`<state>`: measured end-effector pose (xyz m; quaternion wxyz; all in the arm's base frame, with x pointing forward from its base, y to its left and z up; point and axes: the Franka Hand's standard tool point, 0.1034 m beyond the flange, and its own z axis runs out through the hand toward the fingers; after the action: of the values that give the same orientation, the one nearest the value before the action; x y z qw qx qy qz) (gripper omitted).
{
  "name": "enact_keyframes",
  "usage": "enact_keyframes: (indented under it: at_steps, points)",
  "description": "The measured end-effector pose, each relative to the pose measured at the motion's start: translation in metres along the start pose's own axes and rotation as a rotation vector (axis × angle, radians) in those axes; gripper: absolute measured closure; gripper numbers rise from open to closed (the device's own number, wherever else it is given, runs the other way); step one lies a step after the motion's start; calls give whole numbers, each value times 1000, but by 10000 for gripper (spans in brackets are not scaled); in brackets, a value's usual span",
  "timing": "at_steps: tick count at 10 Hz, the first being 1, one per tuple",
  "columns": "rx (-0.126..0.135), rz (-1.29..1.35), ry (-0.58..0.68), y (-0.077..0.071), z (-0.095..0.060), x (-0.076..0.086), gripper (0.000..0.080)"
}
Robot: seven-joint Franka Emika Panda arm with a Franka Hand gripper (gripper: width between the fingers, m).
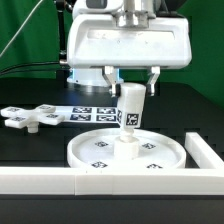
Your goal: Assemble round table
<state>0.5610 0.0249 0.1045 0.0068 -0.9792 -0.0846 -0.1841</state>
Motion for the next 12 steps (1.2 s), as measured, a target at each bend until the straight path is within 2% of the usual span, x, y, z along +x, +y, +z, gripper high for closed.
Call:
enact_keyframes:
  at_steps: [7,11,12]
  points:
    - [6,-6,-18,-4,11,-7,390]
    - [4,-7,-8,-4,11,-7,390]
    - [4,-8,-8,-4,11,-7,315]
